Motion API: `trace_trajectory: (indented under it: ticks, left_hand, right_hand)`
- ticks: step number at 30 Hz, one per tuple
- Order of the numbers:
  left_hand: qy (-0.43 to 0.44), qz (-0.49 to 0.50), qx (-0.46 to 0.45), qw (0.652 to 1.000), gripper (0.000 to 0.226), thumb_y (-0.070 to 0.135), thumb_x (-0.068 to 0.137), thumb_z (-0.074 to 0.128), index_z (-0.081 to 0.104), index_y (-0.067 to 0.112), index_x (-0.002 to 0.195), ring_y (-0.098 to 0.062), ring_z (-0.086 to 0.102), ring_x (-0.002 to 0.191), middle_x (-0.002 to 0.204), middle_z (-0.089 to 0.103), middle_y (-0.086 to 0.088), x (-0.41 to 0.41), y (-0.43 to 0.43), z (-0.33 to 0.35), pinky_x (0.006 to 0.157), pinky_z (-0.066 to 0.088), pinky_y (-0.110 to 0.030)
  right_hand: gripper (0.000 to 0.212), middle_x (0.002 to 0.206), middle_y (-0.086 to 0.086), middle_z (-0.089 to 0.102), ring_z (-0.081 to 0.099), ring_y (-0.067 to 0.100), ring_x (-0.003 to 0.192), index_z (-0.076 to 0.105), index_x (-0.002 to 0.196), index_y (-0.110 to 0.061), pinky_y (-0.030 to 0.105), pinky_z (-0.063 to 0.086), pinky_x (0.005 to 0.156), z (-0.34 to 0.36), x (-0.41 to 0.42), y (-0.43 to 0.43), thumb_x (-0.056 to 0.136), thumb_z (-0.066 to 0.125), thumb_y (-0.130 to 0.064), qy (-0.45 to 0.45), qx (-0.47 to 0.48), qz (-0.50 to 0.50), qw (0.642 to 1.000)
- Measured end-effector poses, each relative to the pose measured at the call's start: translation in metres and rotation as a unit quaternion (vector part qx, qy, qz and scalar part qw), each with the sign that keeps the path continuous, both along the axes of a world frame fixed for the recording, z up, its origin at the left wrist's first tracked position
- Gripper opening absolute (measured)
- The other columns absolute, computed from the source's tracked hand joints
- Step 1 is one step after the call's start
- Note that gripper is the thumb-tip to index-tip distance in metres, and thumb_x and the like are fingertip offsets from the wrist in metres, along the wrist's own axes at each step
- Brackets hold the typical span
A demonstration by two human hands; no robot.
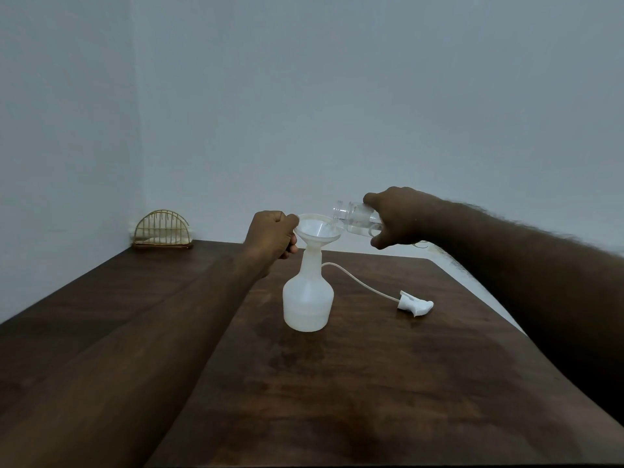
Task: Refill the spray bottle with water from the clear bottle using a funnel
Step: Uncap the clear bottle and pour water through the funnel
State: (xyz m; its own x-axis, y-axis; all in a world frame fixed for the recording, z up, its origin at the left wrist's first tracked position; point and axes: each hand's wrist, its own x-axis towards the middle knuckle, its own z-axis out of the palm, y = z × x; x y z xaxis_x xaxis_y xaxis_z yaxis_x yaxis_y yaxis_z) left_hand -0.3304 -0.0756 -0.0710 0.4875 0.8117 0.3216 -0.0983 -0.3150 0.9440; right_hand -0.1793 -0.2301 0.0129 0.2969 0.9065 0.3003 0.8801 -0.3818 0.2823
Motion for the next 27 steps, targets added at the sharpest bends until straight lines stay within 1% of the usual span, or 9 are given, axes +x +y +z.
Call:
trace_trajectory:
  ticks: [3, 8, 17, 27]
  left_hand:
    - [-0.002, -0.002, 0.0, 1.0, 0.034, 0.017, 0.093, 0.054, 0.045, 0.009, 0.061, -0.016, 0.05, 0.041, 0.056, 0.053, -0.008, -0.0004, 0.0001, 0.0001, 0.045, 0.041, -0.024]
    - [-0.004, -0.004, -0.002, 1.0, 0.034, 0.017, 0.093, 0.054, 0.045, 0.01, 0.061, -0.016, 0.05, 0.041, 0.055, 0.053, -0.007, -0.001, 0.0, -0.0005, 0.044, 0.04, -0.024]
    - [-0.003, -0.005, -0.005, 1.0, 0.033, 0.017, 0.093, 0.054, 0.046, 0.01, 0.062, -0.016, 0.05, 0.042, 0.055, 0.053, -0.007, -0.0007, 0.0004, -0.0001, 0.046, 0.041, -0.024]
    - [0.0, -0.005, -0.002, 1.0, 0.029, 0.017, 0.093, 0.053, 0.048, 0.007, 0.066, -0.016, 0.051, 0.041, 0.057, 0.053, -0.008, -0.0008, -0.0002, 0.0002, 0.045, 0.042, -0.023]
  right_hand:
    - [0.053, 0.074, -0.005, 0.041, 0.05, 0.025, 0.079, 0.05, 0.119, -0.013, 0.029, 0.039, 0.063, 0.0005, -0.0009, -0.0001, 0.076, 0.074, -0.033, -0.001, 0.0, 0.001, 1.0]
    - [0.053, 0.071, -0.008, 0.039, 0.049, 0.025, 0.079, 0.05, 0.12, -0.013, 0.029, 0.036, 0.062, -0.0001, -0.0015, -0.0001, 0.077, 0.074, -0.033, 0.0, 0.0, -0.001, 1.0]
    - [0.054, 0.073, -0.006, 0.039, 0.05, 0.025, 0.079, 0.05, 0.12, -0.013, 0.029, 0.039, 0.064, 0.0008, -0.002, -0.0001, 0.076, 0.074, -0.033, 0.001, -0.001, -0.003, 1.0]
    - [0.052, 0.071, -0.006, 0.04, 0.049, 0.025, 0.076, 0.051, 0.119, -0.012, 0.029, 0.037, 0.061, 0.0014, -0.0029, -0.0009, 0.076, 0.073, -0.032, -0.004, -0.002, 0.001, 1.0]
